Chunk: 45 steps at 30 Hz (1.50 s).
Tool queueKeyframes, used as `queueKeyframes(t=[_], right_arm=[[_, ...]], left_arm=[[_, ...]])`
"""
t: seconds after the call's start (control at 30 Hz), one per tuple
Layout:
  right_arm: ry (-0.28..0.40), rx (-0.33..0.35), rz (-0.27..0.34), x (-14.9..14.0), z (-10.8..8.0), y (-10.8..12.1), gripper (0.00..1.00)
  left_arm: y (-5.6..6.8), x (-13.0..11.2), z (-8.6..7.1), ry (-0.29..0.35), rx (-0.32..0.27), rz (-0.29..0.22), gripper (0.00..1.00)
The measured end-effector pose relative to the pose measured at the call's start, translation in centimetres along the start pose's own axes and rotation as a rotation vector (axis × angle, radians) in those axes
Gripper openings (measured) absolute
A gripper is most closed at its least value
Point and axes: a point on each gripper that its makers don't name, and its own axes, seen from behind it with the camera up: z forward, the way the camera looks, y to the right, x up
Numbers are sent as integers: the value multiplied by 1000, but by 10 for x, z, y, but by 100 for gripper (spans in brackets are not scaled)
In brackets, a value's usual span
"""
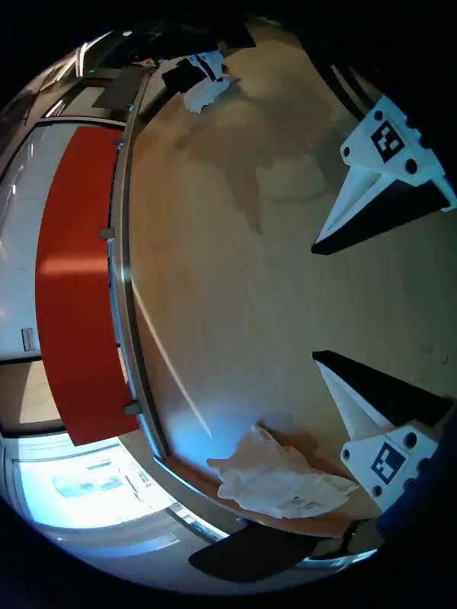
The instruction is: Fold towel
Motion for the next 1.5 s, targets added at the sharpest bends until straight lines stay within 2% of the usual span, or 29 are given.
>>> queueKeyframes(t=[0.03, 0.1, 0.23, 0.37, 0.43, 0.5, 0.57, 0.8, 0.97, 1.27, 1.5], right_arm=[[2, 3, -1, 0, 0, -1, 46], [4, 8, -3, -1, -1, -4, 50], [9, 16, -2, -2, -3, -7, 68], [13, 18, 6, -2, -4, -9, 70], [19, 22, 11, -1, -5, -11, 80], [24, 23, 16, 0, -5, -12, 96], [30, 20, 20, 1, -6, -12, 100], [48, 5, 31, 5, -11, -14, 100], [97, -16, 54, 19, -20, -16, 100], [252, -73, 127, 56, -46, -18, 100], [399, -113, 215, 86, -68, -15, 100]], left_arm=[[0, 0, 0, 0, 0, 0, 93], [-1, 0, 0, 0, -1, 0, 93], [-1, 1, 1, 1, 0, 2, 94], [-1, 2, 1, 3, -1, 3, 94], [-1, 3, 1, 5, -2, 3, 93], [0, 3, 1, 6, -3, 2, 94], [0, 3, 0, 7, -3, 1, 93], [-3, 6, -1, 17, 0, -7, 94], [-5, 10, -1, 27, 0, -20, 93], [-6, 19, -3, 47, 1, -33, 93], [-6, 27, -4, 64, 4, -31, 93]])
